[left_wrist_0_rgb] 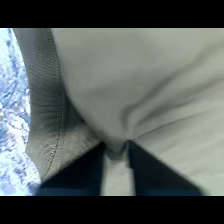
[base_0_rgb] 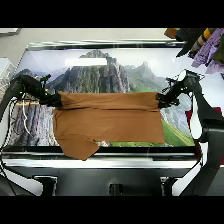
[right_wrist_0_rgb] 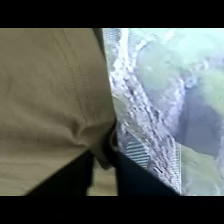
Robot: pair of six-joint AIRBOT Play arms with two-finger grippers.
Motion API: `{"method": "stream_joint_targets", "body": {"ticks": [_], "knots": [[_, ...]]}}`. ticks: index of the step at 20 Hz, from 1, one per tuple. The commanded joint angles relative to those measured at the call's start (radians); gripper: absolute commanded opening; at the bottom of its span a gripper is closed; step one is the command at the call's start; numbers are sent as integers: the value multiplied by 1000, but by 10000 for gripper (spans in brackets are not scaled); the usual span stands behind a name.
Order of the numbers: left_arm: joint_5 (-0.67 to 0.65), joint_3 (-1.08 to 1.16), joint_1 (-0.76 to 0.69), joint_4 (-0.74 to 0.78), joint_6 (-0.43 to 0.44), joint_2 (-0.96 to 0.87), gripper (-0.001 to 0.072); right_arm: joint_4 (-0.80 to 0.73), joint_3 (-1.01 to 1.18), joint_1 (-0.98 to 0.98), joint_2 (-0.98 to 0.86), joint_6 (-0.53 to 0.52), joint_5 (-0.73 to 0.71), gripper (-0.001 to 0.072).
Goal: Fold the clothes and pants, and hang the long-sleeved shirts on hangers.
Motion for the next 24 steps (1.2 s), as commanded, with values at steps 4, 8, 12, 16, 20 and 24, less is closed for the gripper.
{"method": "stream_joint_targets", "body": {"ticks": [4, 8, 12, 16, 20, 24], "knots": [[13, 2, 42, 3, -27, 74, 464, 19, 0, -13, 81, -76, 43, 411], [49, -84, 141, -28, -34, 237, 465, 50, -23, -125, 223, -114, 39, 411], [29, -459, 284, -154, -14, 477, 464, 209, -277, -274, 400, -172, 9, 411], [5, -846, 320, -245, -16, 706, 464, 238, -575, -298, 567, -196, -69, 410], [-1, -1070, 320, -279, -37, 850, 464, 268, -756, -298, 666, -196, -95, 409], [-16, -1164, 320, -279, -63, 879, 464, 282, -805, -298, 714, -196, -95, 408]]}}
